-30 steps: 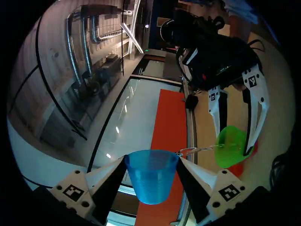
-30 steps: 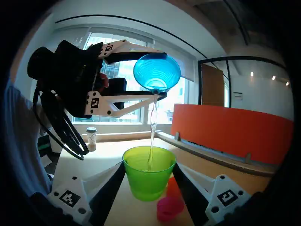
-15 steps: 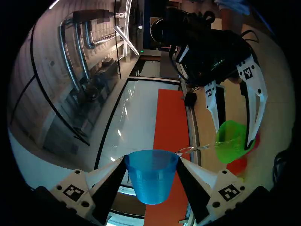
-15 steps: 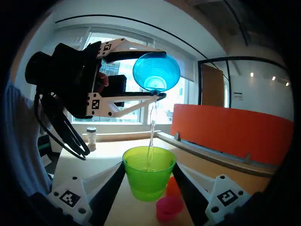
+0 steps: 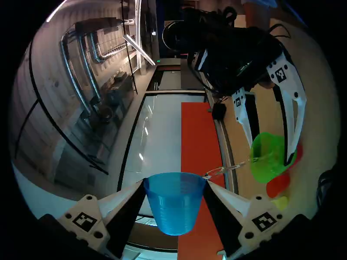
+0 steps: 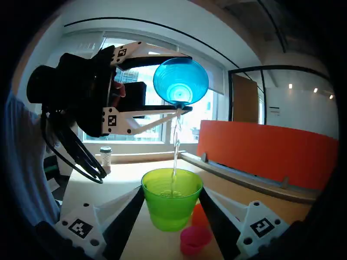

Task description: Pour water

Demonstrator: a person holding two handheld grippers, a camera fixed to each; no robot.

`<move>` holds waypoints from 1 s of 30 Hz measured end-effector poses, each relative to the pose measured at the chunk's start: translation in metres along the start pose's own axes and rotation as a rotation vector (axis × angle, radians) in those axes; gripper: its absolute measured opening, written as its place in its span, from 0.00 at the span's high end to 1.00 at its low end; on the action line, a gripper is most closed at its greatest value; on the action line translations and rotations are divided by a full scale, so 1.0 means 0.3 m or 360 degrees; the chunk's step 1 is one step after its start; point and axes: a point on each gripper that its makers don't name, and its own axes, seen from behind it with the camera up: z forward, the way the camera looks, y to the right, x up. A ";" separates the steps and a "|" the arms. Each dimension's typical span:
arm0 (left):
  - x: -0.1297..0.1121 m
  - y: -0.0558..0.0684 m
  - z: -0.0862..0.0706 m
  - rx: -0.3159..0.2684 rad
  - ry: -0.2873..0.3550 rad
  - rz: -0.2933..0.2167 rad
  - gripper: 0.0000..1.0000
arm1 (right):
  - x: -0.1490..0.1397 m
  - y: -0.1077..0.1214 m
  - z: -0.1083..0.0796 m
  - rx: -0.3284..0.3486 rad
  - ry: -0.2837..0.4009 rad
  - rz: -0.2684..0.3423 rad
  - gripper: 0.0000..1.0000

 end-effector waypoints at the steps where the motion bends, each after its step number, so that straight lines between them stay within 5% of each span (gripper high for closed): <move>1: 0.002 0.000 0.000 0.0001 0.0000 0.0010 0.11 | 0.001 0.000 -0.001 0.0000 0.0000 0.0000 0.10; 30: 0.070 -0.011 -0.004 0.0029 0.0031 0.0305 0.11 | 0.015 0.011 -0.021 -0.0020 0.0028 0.0004 0.10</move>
